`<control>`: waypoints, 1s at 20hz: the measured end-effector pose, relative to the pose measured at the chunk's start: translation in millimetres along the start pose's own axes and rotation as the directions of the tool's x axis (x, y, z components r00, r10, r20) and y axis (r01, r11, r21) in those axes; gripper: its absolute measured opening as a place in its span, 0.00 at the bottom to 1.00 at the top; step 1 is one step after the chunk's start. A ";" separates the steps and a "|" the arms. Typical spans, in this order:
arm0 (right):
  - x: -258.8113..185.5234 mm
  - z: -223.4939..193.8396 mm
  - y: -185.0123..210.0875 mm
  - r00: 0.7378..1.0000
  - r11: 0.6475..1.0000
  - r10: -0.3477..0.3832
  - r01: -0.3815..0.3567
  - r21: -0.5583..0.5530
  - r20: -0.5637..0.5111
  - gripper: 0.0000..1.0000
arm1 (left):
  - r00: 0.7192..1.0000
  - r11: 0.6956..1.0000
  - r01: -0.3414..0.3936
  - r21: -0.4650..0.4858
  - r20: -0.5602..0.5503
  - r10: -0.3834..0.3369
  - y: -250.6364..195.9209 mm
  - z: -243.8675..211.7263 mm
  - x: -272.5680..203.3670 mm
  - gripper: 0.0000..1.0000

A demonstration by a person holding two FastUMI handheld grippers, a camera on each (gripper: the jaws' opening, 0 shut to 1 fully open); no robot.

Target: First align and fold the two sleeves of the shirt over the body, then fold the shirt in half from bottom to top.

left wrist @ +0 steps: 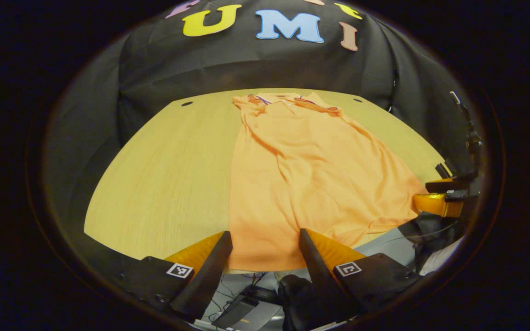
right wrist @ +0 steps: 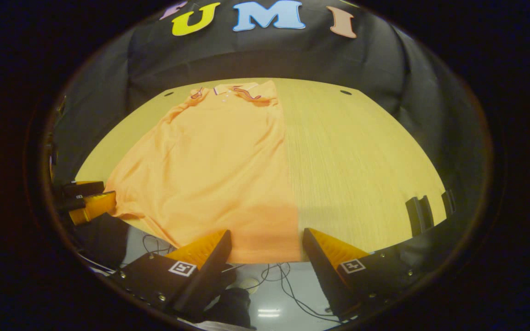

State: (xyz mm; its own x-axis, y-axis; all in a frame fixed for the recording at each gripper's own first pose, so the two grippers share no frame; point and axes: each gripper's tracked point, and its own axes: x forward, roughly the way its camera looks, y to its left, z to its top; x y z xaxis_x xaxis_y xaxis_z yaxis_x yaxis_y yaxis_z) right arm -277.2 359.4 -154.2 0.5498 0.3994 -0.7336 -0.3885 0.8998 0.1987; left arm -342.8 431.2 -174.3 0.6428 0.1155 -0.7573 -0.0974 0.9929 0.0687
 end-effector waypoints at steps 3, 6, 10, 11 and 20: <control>-1.1 0.4 0.7 1.000 1.000 0.008 -0.008 -0.006 0.015 0.97 | 1.000 1.000 -0.006 -0.009 0.020 0.007 -6.3 0.4 0.9 0.86; 0.4 -0.5 2.8 1.000 1.000 0.018 -0.017 -0.012 0.022 0.92 | 0.999 1.000 -0.007 -0.006 0.034 0.007 -12.1 1.8 2.0 0.78; 3.5 -1.8 4.9 0.999 0.999 0.032 -0.031 -0.025 0.016 0.87 | 0.999 1.000 -0.006 0.002 0.046 0.006 -23.8 2.6 1.8 0.55; 1.3 2.7 3.2 0.999 1.000 0.027 -0.027 -0.004 0.027 0.77 | 0.998 1.000 0.006 -0.010 0.055 -0.005 -28.8 2.0 1.3 0.49; 0.4 2.8 4.3 0.996 0.994 0.083 -0.084 0.072 0.023 0.04 | 0.997 0.995 -0.046 -0.088 0.065 0.051 -26.9 7.8 1.4 0.10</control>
State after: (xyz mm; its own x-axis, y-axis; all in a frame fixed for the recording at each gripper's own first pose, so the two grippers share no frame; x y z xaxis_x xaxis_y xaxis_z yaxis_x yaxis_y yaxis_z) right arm -276.5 363.9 -151.9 0.5323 0.4764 -0.6998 -0.3791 0.8733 0.3061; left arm -333.3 404.8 -172.2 0.6847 0.1681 -0.7092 -0.1935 0.9800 0.0454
